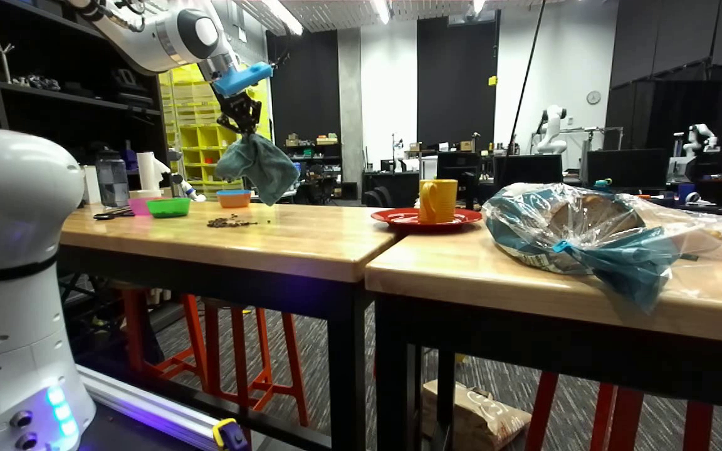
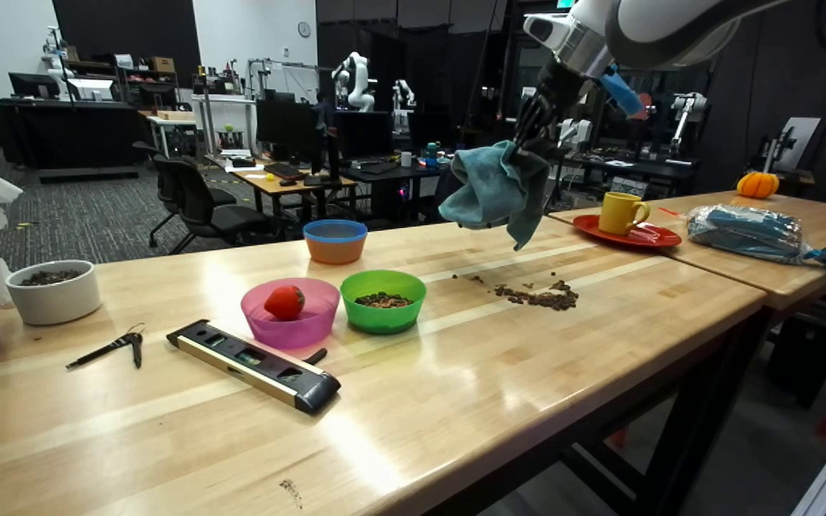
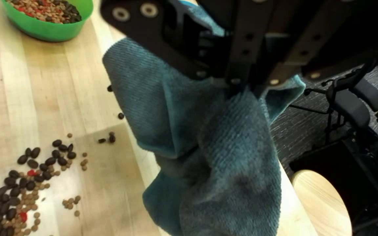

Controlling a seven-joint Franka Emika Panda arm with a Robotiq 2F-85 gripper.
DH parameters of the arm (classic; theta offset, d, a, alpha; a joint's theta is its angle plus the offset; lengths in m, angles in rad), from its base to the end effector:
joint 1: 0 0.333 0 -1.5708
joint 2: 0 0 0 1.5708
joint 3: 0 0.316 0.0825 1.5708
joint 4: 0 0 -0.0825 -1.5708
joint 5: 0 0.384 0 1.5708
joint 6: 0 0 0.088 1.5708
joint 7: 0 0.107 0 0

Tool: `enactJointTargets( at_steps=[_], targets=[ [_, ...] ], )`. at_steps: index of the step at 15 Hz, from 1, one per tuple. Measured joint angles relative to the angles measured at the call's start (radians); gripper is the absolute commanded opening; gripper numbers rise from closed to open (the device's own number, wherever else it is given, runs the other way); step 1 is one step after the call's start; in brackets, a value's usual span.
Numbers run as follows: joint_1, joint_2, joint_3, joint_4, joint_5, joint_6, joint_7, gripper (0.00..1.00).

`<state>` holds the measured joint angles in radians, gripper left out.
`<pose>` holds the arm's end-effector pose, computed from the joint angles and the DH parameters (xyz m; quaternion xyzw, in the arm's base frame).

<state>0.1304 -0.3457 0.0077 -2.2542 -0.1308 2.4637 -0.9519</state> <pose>0.4866 0.0682 0.5643 0.8010 0.5299 0.2294 0.1584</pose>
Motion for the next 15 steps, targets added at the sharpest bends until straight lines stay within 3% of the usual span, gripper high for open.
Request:
enactJointTargets(
  at_steps=[7, 15],
  targets=[
    [0.016, 0.102, 0.006, 0.022, 0.000, 0.097, 0.011, 0.02],
    [0.016, 0.270, 0.034, 0.131, -0.005, 0.118, 0.039, 0.02]
  ],
)
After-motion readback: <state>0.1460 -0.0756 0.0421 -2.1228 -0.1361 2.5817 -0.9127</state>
